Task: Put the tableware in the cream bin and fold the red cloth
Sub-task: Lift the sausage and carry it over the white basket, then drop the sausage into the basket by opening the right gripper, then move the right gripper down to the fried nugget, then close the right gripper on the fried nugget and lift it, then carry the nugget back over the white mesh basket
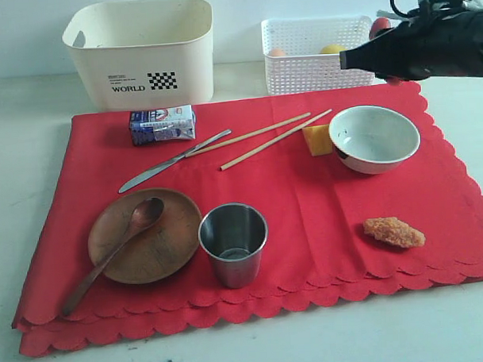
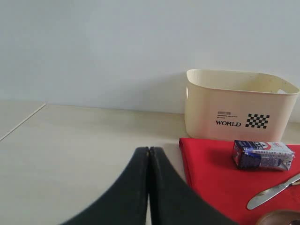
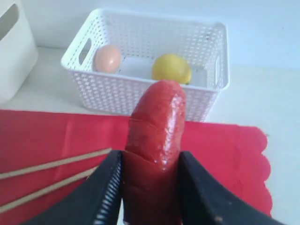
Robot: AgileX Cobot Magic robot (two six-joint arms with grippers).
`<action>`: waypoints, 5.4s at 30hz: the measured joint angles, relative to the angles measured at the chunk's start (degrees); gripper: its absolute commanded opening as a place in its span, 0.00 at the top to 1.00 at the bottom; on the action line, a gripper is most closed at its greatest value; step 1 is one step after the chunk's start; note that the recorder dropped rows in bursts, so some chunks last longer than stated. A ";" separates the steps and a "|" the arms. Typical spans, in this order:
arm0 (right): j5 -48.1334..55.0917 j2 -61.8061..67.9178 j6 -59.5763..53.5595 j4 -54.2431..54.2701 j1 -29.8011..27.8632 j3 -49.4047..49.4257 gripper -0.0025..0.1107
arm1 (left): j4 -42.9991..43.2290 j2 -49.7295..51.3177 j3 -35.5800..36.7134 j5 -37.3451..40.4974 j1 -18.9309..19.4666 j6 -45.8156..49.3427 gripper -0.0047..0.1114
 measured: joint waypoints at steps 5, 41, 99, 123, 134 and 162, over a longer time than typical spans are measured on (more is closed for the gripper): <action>0.20 11.21 -2.66 0.00 -0.41 -14.07 0.98 | 0.00 0.00 0.00 0.00 0.00 0.00 0.94; 36.51 29.40 9.88 -10.66 -10.68 -51.67 0.70 | 0.00 0.00 0.00 0.00 0.00 0.00 0.94; -4.51 -6.53 21.41 -11.92 7.86 32.49 0.38 | 0.00 0.00 0.00 0.00 0.00 0.00 0.94; -2.08 0.22 21.39 -14.43 7.98 29.05 0.98 | 0.00 0.00 0.00 0.00 0.00 0.00 0.94; 2.53 -12.21 21.39 -14.43 7.98 29.05 0.98 | 0.00 0.00 0.00 0.00 0.00 0.00 0.94; -3.33 -18.15 22.29 -14.43 7.98 23.07 0.98 | 0.00 0.00 0.00 0.00 0.00 0.00 0.94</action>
